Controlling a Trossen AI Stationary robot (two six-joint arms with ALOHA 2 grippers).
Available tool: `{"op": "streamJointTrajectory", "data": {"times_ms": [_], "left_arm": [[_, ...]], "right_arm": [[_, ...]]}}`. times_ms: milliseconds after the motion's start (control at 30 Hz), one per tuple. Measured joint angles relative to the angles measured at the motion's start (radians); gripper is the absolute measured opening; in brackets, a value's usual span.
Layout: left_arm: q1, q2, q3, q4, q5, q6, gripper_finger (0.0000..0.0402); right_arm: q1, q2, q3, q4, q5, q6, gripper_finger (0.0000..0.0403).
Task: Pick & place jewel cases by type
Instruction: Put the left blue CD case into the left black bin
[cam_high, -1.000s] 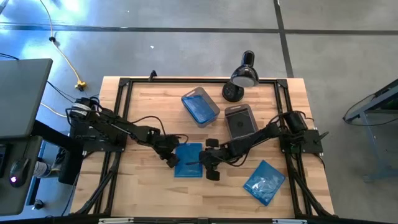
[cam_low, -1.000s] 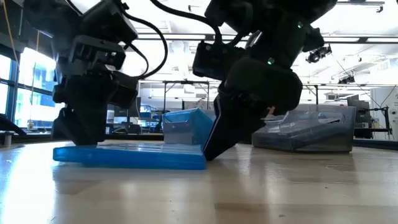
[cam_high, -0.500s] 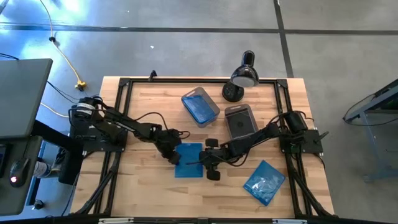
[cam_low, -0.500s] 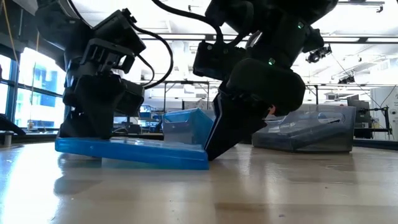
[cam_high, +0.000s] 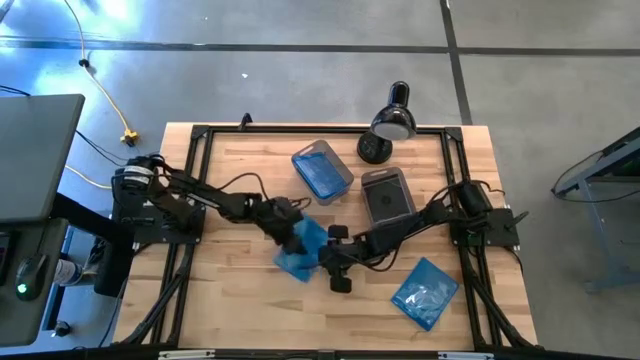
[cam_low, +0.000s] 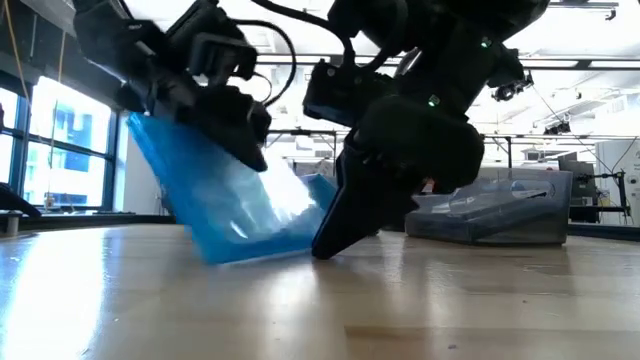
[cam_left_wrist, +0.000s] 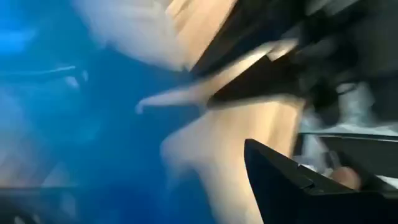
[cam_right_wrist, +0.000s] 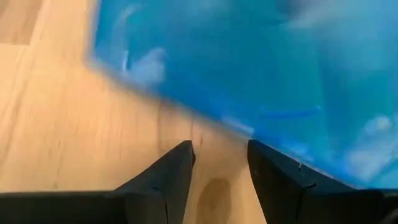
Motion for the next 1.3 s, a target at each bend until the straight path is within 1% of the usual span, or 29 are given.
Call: {"op": "streamJointTrajectory", "data": {"times_ms": [133,200,333,467,633,700,800,967,1100,1200,1300], "left_arm": [[-0.003,0.004,-0.012,0.098,0.082,0.037,0.0163],[-0.003,-0.001,-0.005,0.124,0.103,0.039,0.0161],[-0.002,-0.001,0.02,0.03,0.119,0.058,0.0145],[-0.004,0.0,0.028,-0.09,0.115,0.106,0.0118],[-0.004,-0.001,0.031,-0.09,0.114,0.12,0.0084],[-0.004,-0.001,0.031,-0.089,0.108,0.131,0.0072],[-0.004,-0.001,0.031,-0.081,0.103,0.131,0.0057],[-0.004,-0.001,0.043,-0.049,0.121,0.145,0.0034],[0.01,-0.017,0.105,-0.061,0.137,0.218,0.0019],[0.055,-0.043,0.181,-0.141,0.154,0.268,0.0013],[0.117,-0.074,0.282,-0.299,0.124,0.356,0.0012]], "right_arm": [[0.022,0.001,-0.001,0.002,0.056,-0.007,0.0154],[0.032,0.001,-0.001,0.001,0.067,-0.006,0.0154],[0.047,0.001,-0.002,0.006,0.077,-0.005,0.0154],[0.051,0.001,-0.002,0.007,0.078,0.016,0.0154],[0.069,-0.018,-0.004,-0.016,0.077,0.023,0.0154],[0.086,-0.055,-0.008,-0.065,0.062,0.024,0.0154],[0.116,-0.138,-0.007,-0.119,0.071,0.047,0.0154],[0.181,-0.279,-0.007,-0.197,0.138,0.082,0.0154],[0.242,-0.387,-0.005,-0.197,0.215,0.082,0.0154],[0.278,-0.447,-0.005,-0.202,0.288,0.082,0.0154],[0.31,-0.482,-0.004,-0.198,0.358,0.083,0.0154]]}}
